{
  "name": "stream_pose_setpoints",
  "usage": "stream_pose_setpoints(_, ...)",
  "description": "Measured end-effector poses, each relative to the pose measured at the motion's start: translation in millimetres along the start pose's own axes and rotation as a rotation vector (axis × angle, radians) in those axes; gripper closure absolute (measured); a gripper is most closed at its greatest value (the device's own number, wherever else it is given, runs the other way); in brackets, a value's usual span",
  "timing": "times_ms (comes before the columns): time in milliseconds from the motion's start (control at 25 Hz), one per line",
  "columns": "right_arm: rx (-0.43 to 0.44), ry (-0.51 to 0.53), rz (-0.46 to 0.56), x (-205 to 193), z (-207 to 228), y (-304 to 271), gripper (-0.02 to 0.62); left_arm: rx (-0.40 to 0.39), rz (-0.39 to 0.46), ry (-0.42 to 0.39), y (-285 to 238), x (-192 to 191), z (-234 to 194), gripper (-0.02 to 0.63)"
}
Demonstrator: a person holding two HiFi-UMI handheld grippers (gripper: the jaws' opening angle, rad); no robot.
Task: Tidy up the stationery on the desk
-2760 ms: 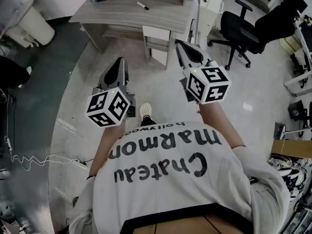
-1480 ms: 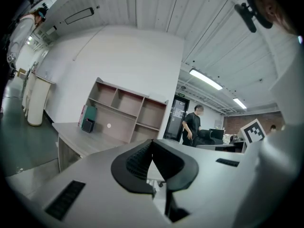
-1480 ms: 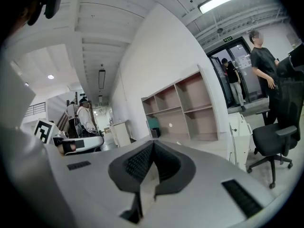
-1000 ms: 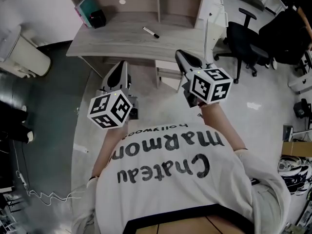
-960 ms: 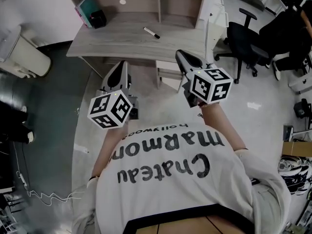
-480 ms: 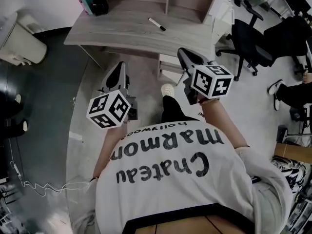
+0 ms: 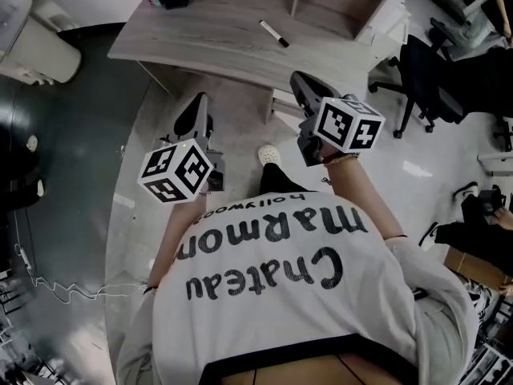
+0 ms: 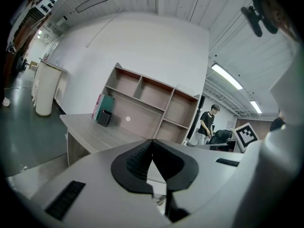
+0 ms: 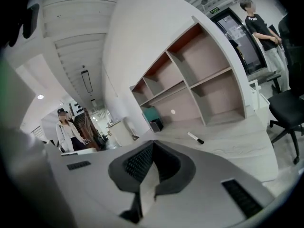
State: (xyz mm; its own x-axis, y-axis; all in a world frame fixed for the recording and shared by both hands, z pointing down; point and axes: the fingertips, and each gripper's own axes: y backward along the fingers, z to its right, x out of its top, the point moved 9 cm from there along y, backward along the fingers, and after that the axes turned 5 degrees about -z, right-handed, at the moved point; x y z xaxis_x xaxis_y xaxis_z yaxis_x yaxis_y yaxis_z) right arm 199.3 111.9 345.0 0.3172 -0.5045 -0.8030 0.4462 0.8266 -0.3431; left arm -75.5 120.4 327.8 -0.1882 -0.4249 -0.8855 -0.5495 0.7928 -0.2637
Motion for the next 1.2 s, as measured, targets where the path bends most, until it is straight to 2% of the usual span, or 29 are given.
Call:
stream_pose_setpoints(360,0.031,0.002,-0.006,61,33,-55,0.584,0.009,0.021,0.014,-72,39,-10,0.591)
stream_pose_setpoints(640,0.047,0.012,-0.02,98,71,-89,0.584,0.039,0.028,0.02,-121,51,-8,0.591)
stream_pose_setpoints(960,0.079,0.024,-0.069,118,116,-142,0.584,0.102,0.035,0.055,-172,51,-23,0.591)
stream_pose_setpoints(1200,0.077,0.014,-0.114,123,143,-171,0.584,0.154,-0.007,0.106,-190,43,-33,0.591)
